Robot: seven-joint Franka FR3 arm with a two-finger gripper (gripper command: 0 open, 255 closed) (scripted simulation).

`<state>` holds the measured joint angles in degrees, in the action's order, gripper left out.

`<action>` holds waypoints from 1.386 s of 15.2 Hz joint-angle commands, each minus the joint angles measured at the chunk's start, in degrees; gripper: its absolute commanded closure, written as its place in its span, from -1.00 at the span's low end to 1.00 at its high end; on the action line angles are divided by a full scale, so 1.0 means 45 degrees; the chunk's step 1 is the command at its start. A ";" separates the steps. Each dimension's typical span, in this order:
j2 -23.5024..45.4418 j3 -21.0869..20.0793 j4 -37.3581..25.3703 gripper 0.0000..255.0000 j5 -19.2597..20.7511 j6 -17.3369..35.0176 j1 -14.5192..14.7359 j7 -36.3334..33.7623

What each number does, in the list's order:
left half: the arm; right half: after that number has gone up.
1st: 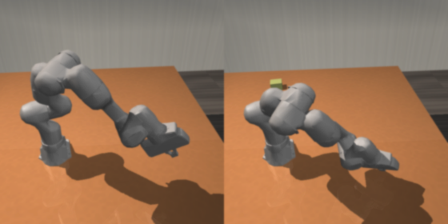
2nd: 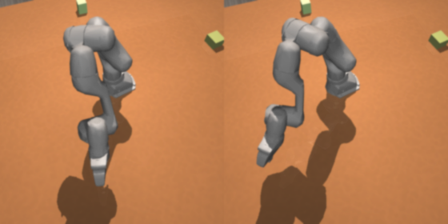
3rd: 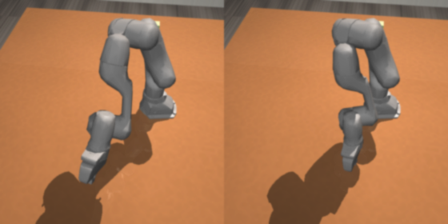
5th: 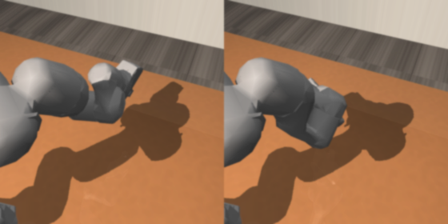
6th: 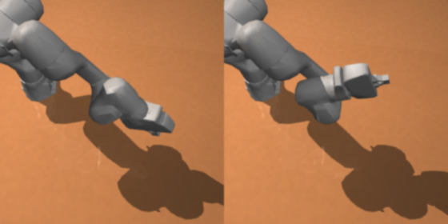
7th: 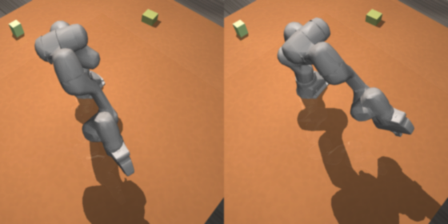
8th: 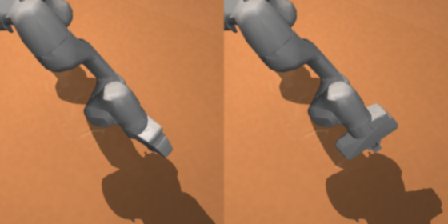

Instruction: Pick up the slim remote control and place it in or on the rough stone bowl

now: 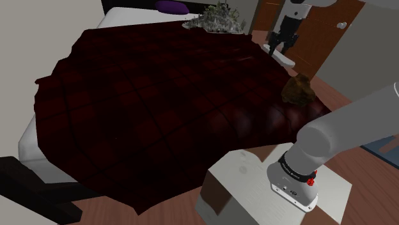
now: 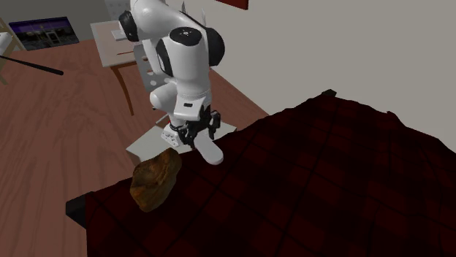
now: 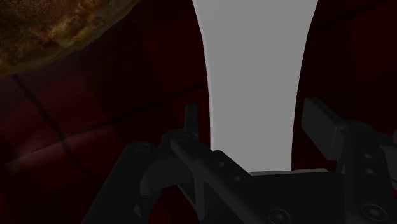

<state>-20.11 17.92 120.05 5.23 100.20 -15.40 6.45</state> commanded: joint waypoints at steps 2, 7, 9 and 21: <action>-0.0550 0.0502 0.0375 1.00 0.0353 -0.0114 -0.0383 0.0755; -0.1305 0.1398 0.0752 1.00 0.0980 -0.0357 -0.1023 0.2043; -0.1521 0.1788 0.0803 1.00 0.1232 -0.0454 -0.1269 0.2587; -0.1863 0.3240 0.1645 1.00 0.2060 0.0304 -0.2000 0.4270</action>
<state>-28.50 32.15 126.65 14.31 100.67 -24.27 25.43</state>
